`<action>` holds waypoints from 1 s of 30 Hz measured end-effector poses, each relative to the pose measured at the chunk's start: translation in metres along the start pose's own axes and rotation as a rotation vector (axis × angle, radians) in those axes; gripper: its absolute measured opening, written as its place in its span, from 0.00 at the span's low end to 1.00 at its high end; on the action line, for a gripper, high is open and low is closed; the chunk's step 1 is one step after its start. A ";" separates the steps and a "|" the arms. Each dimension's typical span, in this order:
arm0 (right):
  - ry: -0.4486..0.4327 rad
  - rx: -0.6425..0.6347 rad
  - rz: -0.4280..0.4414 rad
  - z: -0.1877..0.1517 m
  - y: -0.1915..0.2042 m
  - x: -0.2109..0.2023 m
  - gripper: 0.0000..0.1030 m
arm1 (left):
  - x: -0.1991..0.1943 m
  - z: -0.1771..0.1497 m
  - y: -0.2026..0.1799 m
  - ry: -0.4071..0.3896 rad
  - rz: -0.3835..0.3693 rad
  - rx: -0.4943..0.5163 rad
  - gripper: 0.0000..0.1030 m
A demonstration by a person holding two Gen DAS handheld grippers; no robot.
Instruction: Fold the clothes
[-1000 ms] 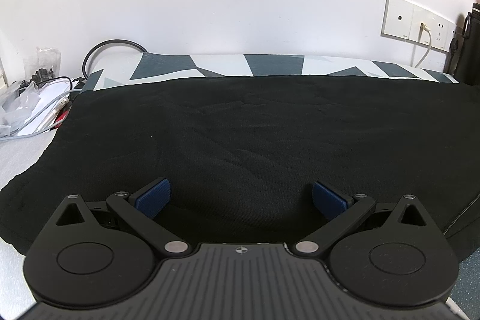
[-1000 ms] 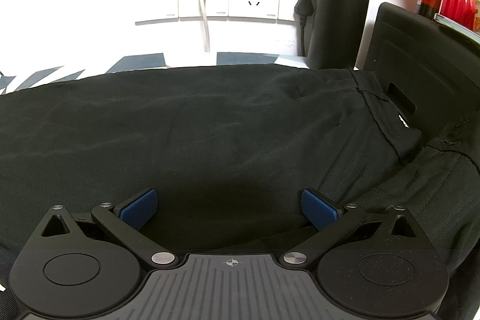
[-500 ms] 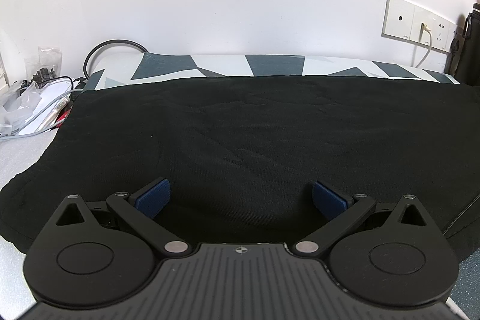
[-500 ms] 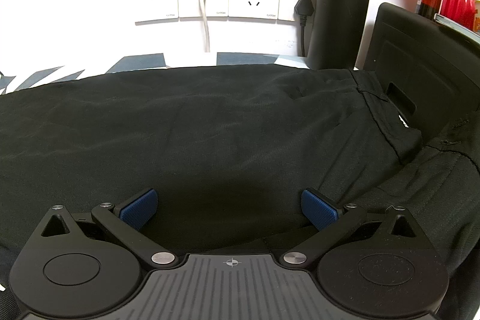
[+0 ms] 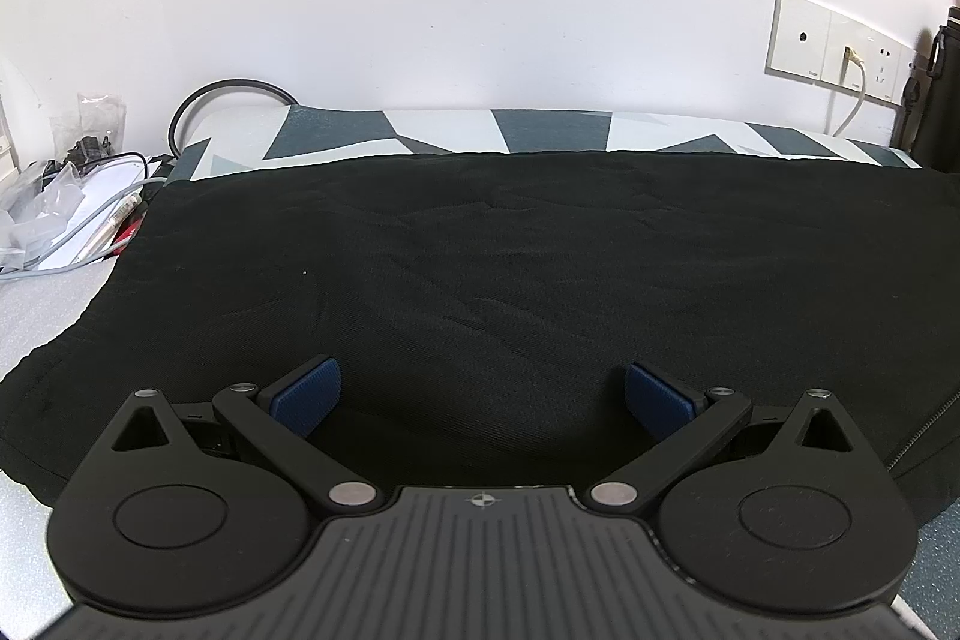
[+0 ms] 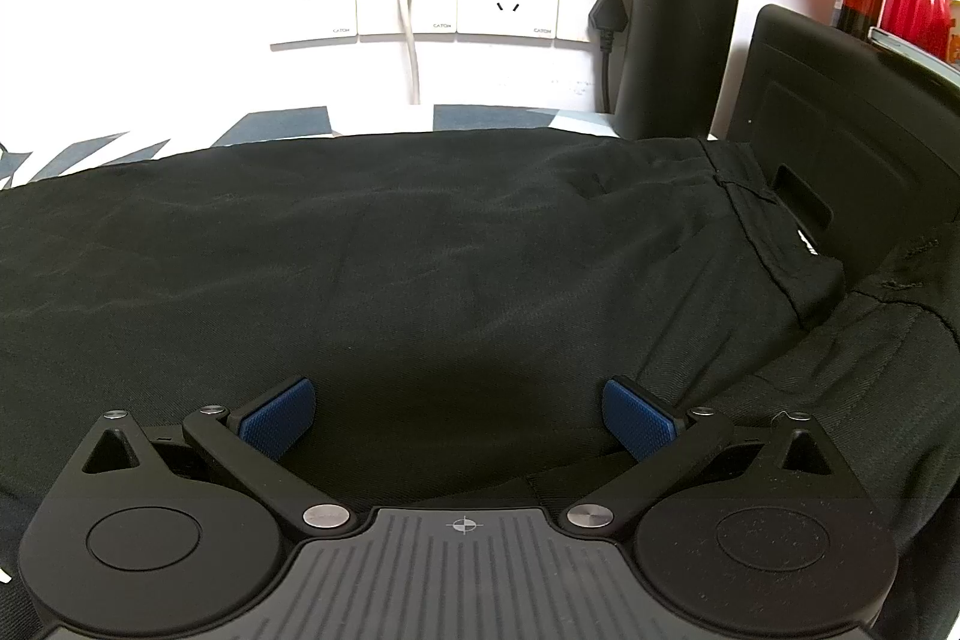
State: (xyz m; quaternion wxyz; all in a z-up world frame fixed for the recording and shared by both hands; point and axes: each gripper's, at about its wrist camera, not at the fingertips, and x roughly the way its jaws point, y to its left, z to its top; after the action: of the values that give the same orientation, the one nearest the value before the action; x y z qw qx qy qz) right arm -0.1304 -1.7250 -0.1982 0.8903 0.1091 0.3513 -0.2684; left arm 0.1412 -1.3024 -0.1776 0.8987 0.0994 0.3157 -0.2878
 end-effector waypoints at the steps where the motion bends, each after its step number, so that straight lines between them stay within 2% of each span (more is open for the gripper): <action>1: 0.001 0.000 0.000 0.000 0.000 0.000 0.99 | 0.000 0.000 0.000 0.000 0.001 -0.001 1.00; 12: 0.024 -0.018 -0.001 0.006 0.004 0.002 0.99 | 0.000 0.001 0.000 0.002 0.004 0.001 1.00; 30: 0.002 -0.002 0.015 0.004 0.005 0.006 0.99 | -0.001 0.000 0.000 0.000 0.006 -0.003 1.00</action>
State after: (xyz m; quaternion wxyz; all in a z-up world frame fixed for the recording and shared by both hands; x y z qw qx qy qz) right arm -0.1212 -1.7250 -0.1994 0.8921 0.1110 0.3516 -0.2611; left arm 0.1402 -1.3020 -0.1767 0.8997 0.0990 0.3160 -0.2844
